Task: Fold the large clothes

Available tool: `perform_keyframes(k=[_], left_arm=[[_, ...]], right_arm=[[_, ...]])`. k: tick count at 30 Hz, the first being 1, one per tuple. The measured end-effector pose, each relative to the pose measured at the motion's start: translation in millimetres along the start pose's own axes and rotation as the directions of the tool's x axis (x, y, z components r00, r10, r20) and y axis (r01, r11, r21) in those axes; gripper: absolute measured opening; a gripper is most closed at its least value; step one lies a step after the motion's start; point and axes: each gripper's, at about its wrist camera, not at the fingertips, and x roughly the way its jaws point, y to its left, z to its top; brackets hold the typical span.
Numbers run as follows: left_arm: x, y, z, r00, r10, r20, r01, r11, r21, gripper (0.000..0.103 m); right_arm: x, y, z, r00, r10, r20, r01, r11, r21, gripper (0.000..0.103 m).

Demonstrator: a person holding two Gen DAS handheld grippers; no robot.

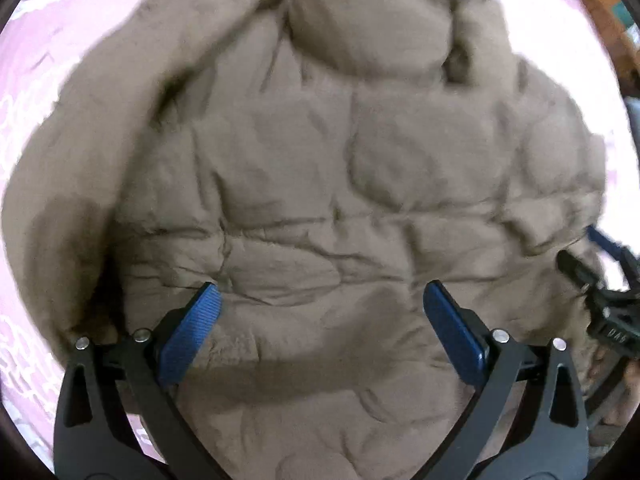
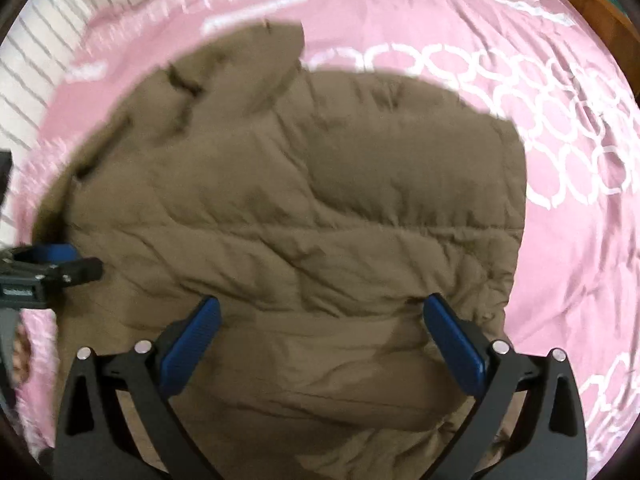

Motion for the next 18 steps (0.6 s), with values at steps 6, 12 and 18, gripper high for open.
perform_keyframes(k=[6, 12, 18], left_arm=[[-12, -1, 27, 0.992, -0.052, 0.116, 0.055, 0.998, -0.021, 0.100], [33, 10, 55, 0.995, -0.058, 0.086, 0.066, 0.993, -0.097, 0.100], [52, 1, 74, 0.997, -0.031, 0.068, 0.033, 0.999, -0.029, 0.100]], right_arm=[[-5, 7, 14, 0.989, -0.046, 0.138, 0.046, 0.999, 0.004, 0.101], [29, 27, 24, 0.977, -0.169, 0.126, 0.176, 0.983, -0.049, 0.101], [59, 28, 29, 0.973, -0.220, 0.076, 0.224, 0.973, -0.059, 0.102]])
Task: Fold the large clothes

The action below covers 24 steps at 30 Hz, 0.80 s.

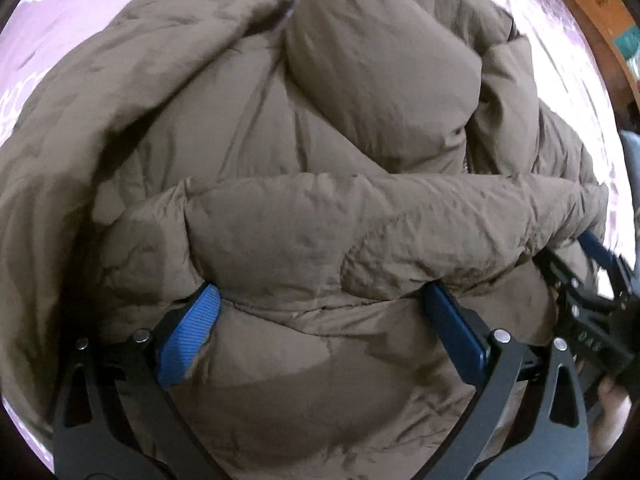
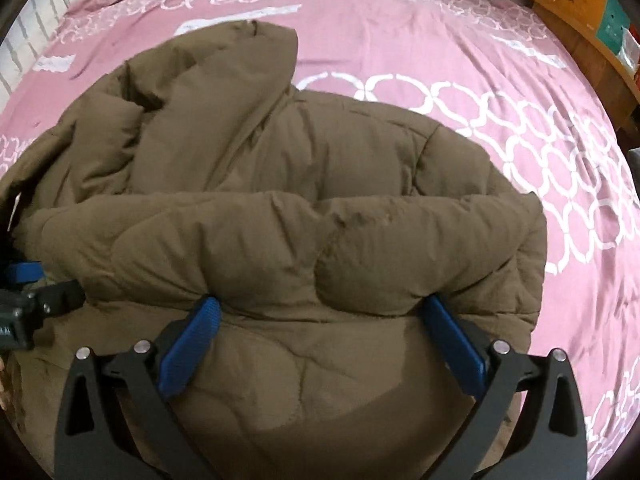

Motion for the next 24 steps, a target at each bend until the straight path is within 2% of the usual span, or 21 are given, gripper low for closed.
perform_keyframes(k=[4, 8, 11, 14, 16, 18, 20, 24], left_arm=[[8, -15, 12, 1.000, 0.022, 0.003, -0.022, 1.000, 0.018, 0.100], [-20, -16, 13, 1.000, 0.009, 0.008, -0.009, 1.000, 0.010, 0.100], [-59, -16, 16, 0.995, 0.009, 0.100, -0.015, 0.998, 0.053, 0.100], [-90, -10, 37, 0.979, 0.093, 0.181, -0.112, 0.988, 0.102, 0.100], [-87, -6, 52, 0.973, 0.140, 0.185, -0.159, 0.983, 0.093, 0.100], [-73, 13, 76, 0.981, 0.152, 0.124, -0.162, 0.984, 0.076, 0.100], [-52, 17, 94, 0.984, 0.158, 0.086, -0.163, 0.985, 0.054, 0.100], [-25, 21, 138, 0.970, 0.230, 0.073, -0.234, 0.971, 0.049, 0.100]], right_arm=[[-9, -1, 1, 1.000, 0.000, -0.009, 0.000, 1.000, 0.000, 0.101], [-45, -2, -9, 0.996, -0.024, 0.091, 0.027, 0.999, -0.028, 0.101], [-58, -1, -15, 0.988, -0.069, 0.135, 0.080, 0.994, -0.077, 0.101], [-56, -2, -19, 0.985, -0.109, 0.133, 0.122, 0.988, -0.090, 0.101], [-52, -5, -18, 0.987, -0.111, 0.118, 0.121, 0.989, -0.081, 0.101], [-48, -5, -14, 0.987, -0.114, 0.109, 0.123, 0.989, -0.077, 0.101], [-43, -4, -14, 0.987, -0.114, 0.116, 0.125, 0.988, -0.087, 0.101], [-40, 2, -13, 0.982, -0.139, 0.131, 0.156, 0.979, -0.128, 0.101]])
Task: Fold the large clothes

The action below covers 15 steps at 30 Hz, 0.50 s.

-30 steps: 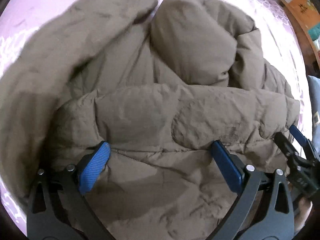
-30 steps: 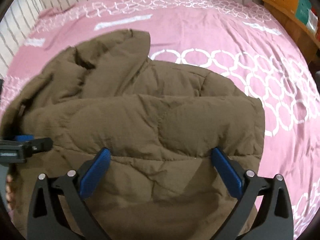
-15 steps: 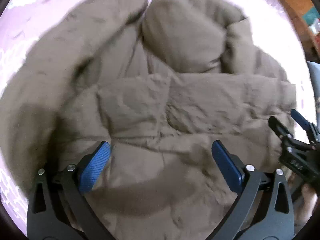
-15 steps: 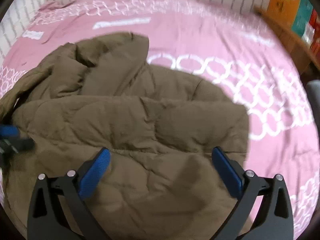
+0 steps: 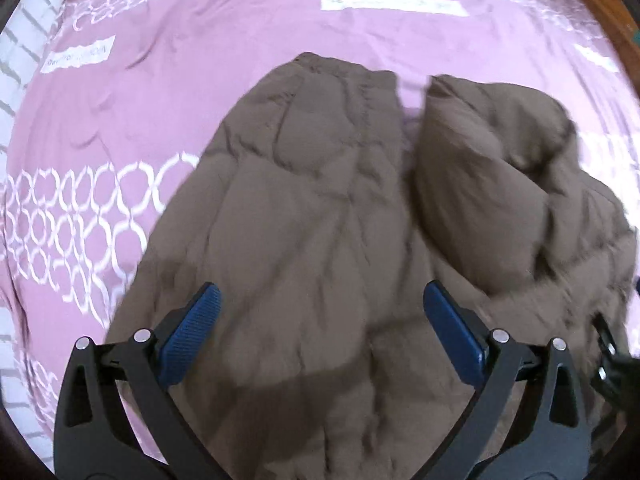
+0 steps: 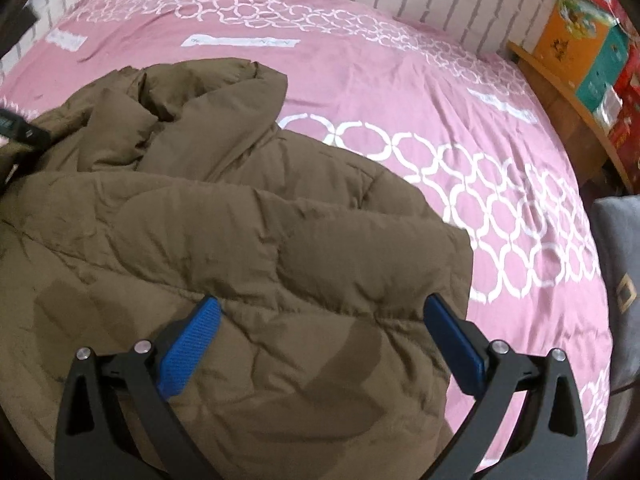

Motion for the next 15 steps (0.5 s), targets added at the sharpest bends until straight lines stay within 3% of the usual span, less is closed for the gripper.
perform_keyframes(k=[3, 4, 6, 8, 9, 10, 11, 14, 15], left_arm=[[26, -8, 21, 0.998, 0.037, -0.048, -0.037, 0.999, 0.017, 0.098], [35, -12, 27, 0.996, 0.070, -0.050, -0.068, 0.997, 0.033, 0.091], [38, -6, 32, 0.995, 0.095, -0.028, -0.093, 0.994, 0.057, 0.074], [30, -4, 35, 0.997, 0.066, 0.038, -0.068, 0.996, 0.057, 0.041], [23, 5, 27, 0.997, 0.049, 0.064, -0.052, 0.997, 0.057, 0.034], [14, 9, 27, 0.994, 0.042, 0.105, -0.048, 0.997, 0.053, 0.017], [7, 14, 25, 0.990, 0.028, 0.137, -0.035, 0.998, 0.048, 0.015], [-26, 29, 14, 0.962, -0.101, 0.255, 0.096, 0.995, 0.030, 0.012], [-40, 32, 6, 0.944, -0.135, 0.300, 0.128, 0.991, 0.042, 0.012]], right_arm=[[1, 3, 2, 0.999, -0.040, 0.009, 0.040, 0.999, -0.036, 0.101], [1, 2, 3, 0.999, -0.043, 0.011, 0.043, 0.998, -0.036, 0.101], [2, -1, 4, 0.999, -0.033, 0.007, 0.033, 0.999, -0.024, 0.101], [3, -3, 5, 1.000, -0.026, 0.007, 0.026, 0.999, -0.022, 0.101], [2, -3, 5, 1.000, -0.028, 0.012, 0.028, 0.999, -0.026, 0.100], [2, -3, 5, 1.000, -0.026, 0.016, 0.027, 0.999, -0.029, 0.092], [2, -2, 5, 1.000, -0.016, 0.012, 0.016, 0.999, -0.032, 0.084], [-1, -3, 2, 1.000, -0.001, -0.008, 0.001, 1.000, -0.019, 0.082], [-3, -3, 1, 1.000, -0.003, -0.009, 0.003, 1.000, -0.017, 0.082]])
